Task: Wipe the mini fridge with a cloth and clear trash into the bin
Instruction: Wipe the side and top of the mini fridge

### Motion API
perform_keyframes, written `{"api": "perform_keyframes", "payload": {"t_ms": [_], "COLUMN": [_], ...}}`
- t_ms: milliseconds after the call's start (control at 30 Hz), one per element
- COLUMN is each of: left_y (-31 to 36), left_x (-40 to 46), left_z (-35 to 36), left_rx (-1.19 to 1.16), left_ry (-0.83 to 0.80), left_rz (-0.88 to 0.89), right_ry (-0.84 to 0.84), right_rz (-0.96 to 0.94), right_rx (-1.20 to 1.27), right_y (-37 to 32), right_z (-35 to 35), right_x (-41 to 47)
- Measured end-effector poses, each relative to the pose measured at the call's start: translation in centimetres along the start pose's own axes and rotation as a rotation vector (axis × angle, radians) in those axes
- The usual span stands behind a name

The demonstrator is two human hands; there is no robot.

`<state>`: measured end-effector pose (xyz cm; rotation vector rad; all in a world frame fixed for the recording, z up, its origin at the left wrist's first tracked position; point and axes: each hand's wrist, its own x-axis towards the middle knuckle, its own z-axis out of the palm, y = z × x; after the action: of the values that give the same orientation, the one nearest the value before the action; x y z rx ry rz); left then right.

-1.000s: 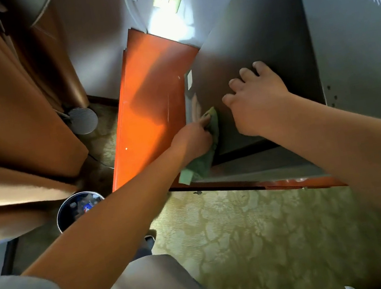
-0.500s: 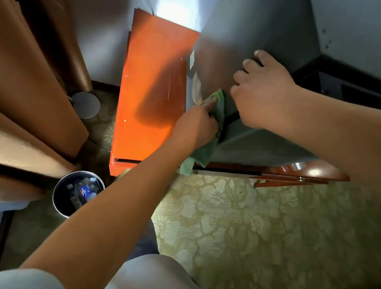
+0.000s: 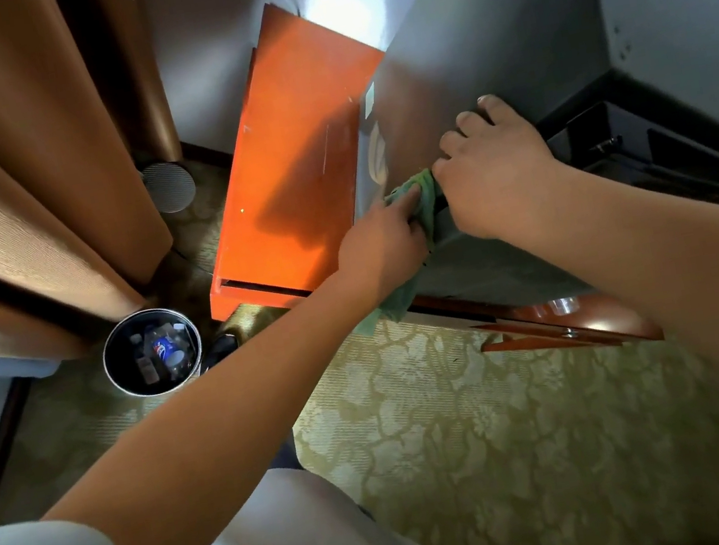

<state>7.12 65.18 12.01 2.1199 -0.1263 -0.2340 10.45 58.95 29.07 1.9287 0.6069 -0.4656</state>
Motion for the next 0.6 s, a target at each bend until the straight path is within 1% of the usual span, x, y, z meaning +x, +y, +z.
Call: {"api": "perform_keyframes", "payload": {"t_ms": [67, 133, 267, 367, 500, 600], "left_y": [-1.3, -3.4, -7.1, -8.6, -11.0, -11.1], "left_x": [-0.2, -0.1, 0.6, 0.7, 0.3, 0.2], "left_z": [0.8, 2.0, 4.8, 6.3, 7.8, 7.8], "left_rx": [0.012, 0.049, 0.021, 0.019, 0.065, 0.046], "left_ry": [-0.022, -0.061, -0.089, -0.093, -0.171, -0.181], "left_rz": [-0.038, -0.115, -0.247, -0.299, -0.388, -0.444], "right_ry": [-0.006, -0.021, -0.034, -0.065, -0.097, -0.113], "right_rz": [-0.012, -0.025, -0.018, -0.023, -0.051, -0.069], "right_rx": [-0.01, -0.019, -0.031, -0.04, -0.052, -0.064], "right_y": [-0.6, -1.3, -2.3, -3.5, -4.5, -4.8], "right_z": [0.1, 0.3, 1.1, 1.5, 1.6, 1.5], "right_x": [0.0, 0.1, 0.8, 1.5, 2.1, 2.2]}}
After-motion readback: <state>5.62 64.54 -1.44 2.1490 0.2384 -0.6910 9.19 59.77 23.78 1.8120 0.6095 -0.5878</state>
